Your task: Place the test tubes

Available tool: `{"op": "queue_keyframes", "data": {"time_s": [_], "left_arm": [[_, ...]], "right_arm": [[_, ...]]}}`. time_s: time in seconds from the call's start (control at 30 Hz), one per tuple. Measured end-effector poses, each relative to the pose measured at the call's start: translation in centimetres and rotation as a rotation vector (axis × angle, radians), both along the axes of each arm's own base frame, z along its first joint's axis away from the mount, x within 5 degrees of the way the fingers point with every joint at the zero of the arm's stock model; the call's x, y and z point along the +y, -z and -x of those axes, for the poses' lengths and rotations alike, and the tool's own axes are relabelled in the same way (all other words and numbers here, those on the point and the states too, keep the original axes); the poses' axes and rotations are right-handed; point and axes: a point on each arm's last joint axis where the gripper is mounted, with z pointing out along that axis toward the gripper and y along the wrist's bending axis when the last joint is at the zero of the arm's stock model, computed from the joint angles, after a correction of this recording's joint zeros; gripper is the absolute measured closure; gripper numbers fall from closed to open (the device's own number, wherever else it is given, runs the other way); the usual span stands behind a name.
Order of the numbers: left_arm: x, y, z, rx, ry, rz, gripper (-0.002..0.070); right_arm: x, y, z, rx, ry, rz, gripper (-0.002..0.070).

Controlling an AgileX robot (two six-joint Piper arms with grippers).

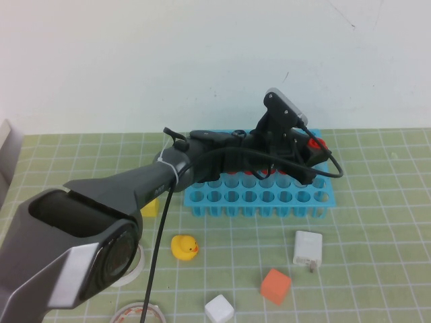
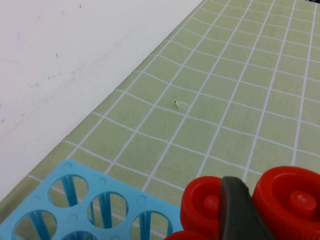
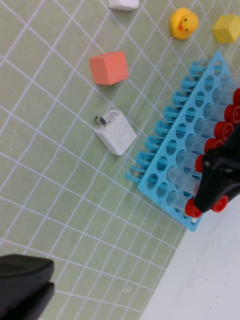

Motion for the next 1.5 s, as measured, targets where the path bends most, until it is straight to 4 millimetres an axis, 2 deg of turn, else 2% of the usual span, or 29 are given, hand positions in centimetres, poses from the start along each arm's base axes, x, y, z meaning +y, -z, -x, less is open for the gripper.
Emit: {"op": "queue_keyframes", "data": {"time_s": [0.6, 0.67, 0.8, 0.87, 0.97, 1.07, 1.23, 1.4, 1.5], "left_arm": [[0.0, 0.8, -0.2, 0.039, -0.02, 0.005, 0.0419], [0.0, 0.8, -0.2, 0.051, -0.024, 0.011, 0.0379], [0.0, 0.8, -0.2, 0.087, -0.03, 0.03, 0.0189], [-0.1, 0.7, -0.1, 0.102, -0.027, 0.042, 0.0146], [0.0, 0.1, -0.1, 0.121, -0.032, 0.058, 0.0137], [0.2, -1.6, -0.1, 0.102, -0.034, 0.075, 0.0154], [0.5, -5.9, 0.4, 0.045, -0.023, 0.095, 0.018], [1.3, -11.3, 1.8, -0.04, 0.007, 0.01, 0.023], [2.6, -15.2, 3.1, -0.06, 0.016, -0.05, 0.0314]], "right_arm": [[0.0, 0.0, 0.0, 0.0, 0.001, -0.002, 0.0675], [0.0, 0.0, 0.0, 0.0, 0.001, -0.002, 0.0675], [0.0, 0.0, 0.0, 0.0, 0.001, -0.002, 0.0675], [0.0, 0.0, 0.0, 0.0, 0.001, -0.002, 0.0675], [0.0, 0.0, 0.0, 0.0, 0.001, -0.002, 0.0675], [0.0, 0.0, 0.0, 0.0, 0.001, -0.002, 0.0675], [0.0, 0.0, 0.0, 0.0, 0.001, -0.002, 0.0675], [0.0, 0.0, 0.0, -0.004, 0.003, 0.0, 0.0675], [0.0, -0.1, 0.0, -0.008, 0.003, 0.003, 0.0675]]}}
